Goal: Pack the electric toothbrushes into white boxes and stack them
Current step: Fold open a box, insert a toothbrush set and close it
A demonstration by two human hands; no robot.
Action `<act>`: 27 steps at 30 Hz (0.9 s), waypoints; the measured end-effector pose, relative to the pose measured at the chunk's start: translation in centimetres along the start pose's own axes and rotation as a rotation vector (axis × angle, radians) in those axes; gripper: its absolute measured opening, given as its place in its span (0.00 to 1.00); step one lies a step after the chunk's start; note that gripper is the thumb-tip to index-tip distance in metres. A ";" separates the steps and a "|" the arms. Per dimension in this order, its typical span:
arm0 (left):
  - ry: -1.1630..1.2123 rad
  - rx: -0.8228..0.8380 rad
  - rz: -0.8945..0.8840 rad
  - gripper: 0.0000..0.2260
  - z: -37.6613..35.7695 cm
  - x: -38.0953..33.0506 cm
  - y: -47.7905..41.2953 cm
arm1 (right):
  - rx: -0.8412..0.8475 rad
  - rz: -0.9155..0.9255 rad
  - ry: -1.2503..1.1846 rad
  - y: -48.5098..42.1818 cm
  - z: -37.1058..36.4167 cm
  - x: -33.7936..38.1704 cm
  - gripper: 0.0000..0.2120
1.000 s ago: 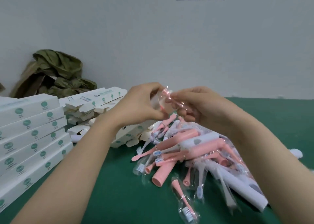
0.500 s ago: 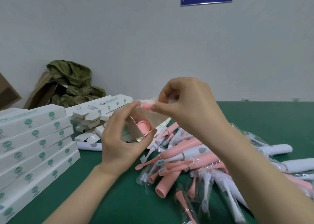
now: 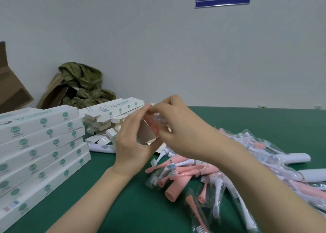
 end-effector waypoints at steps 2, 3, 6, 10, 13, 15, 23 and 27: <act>-0.036 -0.008 0.010 0.29 0.1 0.3 -0.1 | -0.093 -0.038 -0.017 -0.3 0.6 -0.7 0.16; -0.049 -0.015 -0.006 0.28 0.2 0.3 0.0 | -0.173 -0.064 -0.059 -0.3 1.0 -1.1 0.15; -0.044 -0.036 -0.025 0.27 0.3 -0.1 0.0 | -0.439 -0.079 -0.171 0.1 2.0 -1.8 0.10; 0.002 -0.082 0.072 0.28 0.5 -0.1 -0.1 | -0.526 0.101 0.086 0.6 0.4 -0.3 0.05; 0.048 -0.063 0.126 0.27 0.4 -0.1 -0.1 | -0.340 0.194 0.285 0.0 -1.3 0.1 0.10; 0.033 -0.026 0.123 0.28 0.2 -0.2 -0.1 | -0.349 0.180 0.253 0.1 -0.5 -0.4 0.10; 0.034 0.186 0.149 0.42 -1.0 0.1 0.0 | -0.392 -0.240 -0.281 0.2 1.1 -4.7 0.18; 0.195 0.095 0.286 0.36 -0.8 0.4 0.0 | -0.361 -0.229 -0.499 -0.3 -0.2 -3.8 0.21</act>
Point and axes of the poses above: each hand's wrist, its own y-axis away from the middle knuckle, its own z-axis out of the back of the hand, x = y × z, the point moved 7 cm from there along -y, towards the middle knuckle, and after that the axes turned 5 degrees about z, right-handed, at the moved point
